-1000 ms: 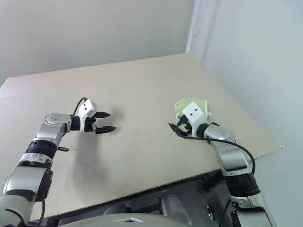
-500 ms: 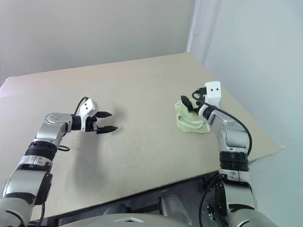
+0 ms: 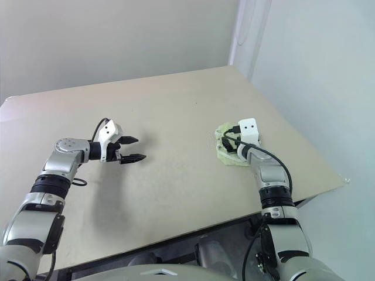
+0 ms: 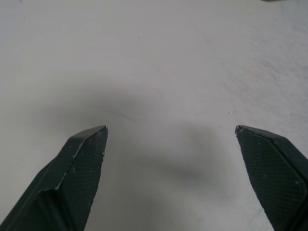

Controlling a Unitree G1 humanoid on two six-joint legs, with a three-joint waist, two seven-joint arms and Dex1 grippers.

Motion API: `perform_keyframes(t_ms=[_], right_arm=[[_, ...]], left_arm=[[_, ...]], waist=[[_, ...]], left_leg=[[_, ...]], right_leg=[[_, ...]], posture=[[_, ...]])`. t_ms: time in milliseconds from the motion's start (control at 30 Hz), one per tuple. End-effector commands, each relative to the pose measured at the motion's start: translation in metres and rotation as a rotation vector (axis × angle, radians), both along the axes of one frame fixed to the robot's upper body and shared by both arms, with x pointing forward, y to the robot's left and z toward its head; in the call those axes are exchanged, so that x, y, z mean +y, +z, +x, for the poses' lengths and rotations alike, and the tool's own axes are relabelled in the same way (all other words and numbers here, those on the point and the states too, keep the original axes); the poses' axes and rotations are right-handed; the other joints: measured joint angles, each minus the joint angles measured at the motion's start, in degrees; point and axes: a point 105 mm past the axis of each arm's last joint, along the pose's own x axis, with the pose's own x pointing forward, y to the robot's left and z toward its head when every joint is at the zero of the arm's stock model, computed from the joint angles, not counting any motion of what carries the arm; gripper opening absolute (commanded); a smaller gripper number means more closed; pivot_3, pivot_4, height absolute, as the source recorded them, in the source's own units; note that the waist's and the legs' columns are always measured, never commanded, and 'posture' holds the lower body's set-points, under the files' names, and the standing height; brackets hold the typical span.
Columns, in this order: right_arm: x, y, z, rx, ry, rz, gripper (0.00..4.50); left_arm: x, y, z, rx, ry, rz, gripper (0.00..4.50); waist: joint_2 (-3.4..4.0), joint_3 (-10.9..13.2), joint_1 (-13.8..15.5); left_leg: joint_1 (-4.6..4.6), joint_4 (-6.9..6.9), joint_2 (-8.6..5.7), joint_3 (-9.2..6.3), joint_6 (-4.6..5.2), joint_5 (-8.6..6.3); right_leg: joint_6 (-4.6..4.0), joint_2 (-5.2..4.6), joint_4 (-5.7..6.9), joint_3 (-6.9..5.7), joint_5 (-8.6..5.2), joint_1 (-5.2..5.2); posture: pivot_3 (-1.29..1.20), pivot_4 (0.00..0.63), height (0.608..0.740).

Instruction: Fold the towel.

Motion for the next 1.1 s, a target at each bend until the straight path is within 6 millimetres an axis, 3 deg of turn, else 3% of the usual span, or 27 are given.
perform_keyframes(t_ms=[33,167,333,567,867,1100], right_arm=[[0.004,-0.017,-0.007,0.065,0.009,-0.003,4.45],[-0.003,0.0,-0.002,0.015,-0.015,0.051,4.45],[-0.008,0.04,-0.001,-0.101,0.025,0.168,4.45],[0.007,0.088,-0.035,-0.225,0.284,0.231,4.45],[0.027,0.089,-0.108,-0.124,0.617,0.21,4.45],[0.042,0.084,-0.134,-0.078,0.771,0.214,4.45]], left_arm=[[0.004,0.017,0.005,-0.057,0.013,-0.023,4.5],[0.004,0.02,0.002,-0.052,0.007,-0.04,4.5],[0.005,0.026,0.002,-0.042,0.022,-0.083,4.5],[0.01,0.032,0.0,-0.017,0.029,-0.122,4.5],[0.014,0.044,-0.003,-0.058,0.035,-0.215,4.5],[0.022,0.046,-0.014,-0.055,0.002,-0.229,4.5]], waist=[[-0.01,-0.01,0.0],[-0.01,-0.01,0.03],[0.02,0.01,0.07],[0.08,0.05,0.17],[0.06,0.06,0.29],[0.03,0.08,0.38]], left_leg=[[0.03,0.0,0.0,0.0,0.0,0.0],[0.04,0.0,0.0,-0.01,0.0,0.0],[0.0,-0.01,0.0,-0.02,0.0,0.0],[-0.05,-0.01,0.0,-0.03,0.0,0.0],[-0.02,0.0,0.0,-0.01,0.0,0.0],[0.02,0.02,0.0,0.02,0.0,0.0]], right_leg=[[0.0,0.0,0.0,0.0,0.0,0.02],[0.01,0.0,0.01,0.0,-0.01,0.03],[0.01,0.0,-0.01,0.0,-0.01,0.03],[0.05,0.0,-0.03,-0.01,-0.04,-0.01],[-0.12,0.0,-0.03,-0.03,-0.16,-0.01],[-0.16,0.0,-0.03,-0.01,-0.19,0.0]], posture=[[0.0,0.0,0.74],[0.0,0.0,0.74],[0.0,0.0,0.74],[0.0,0.0,0.74],[0.0,0.0,0.74],[0.0,0.0,0.74]])
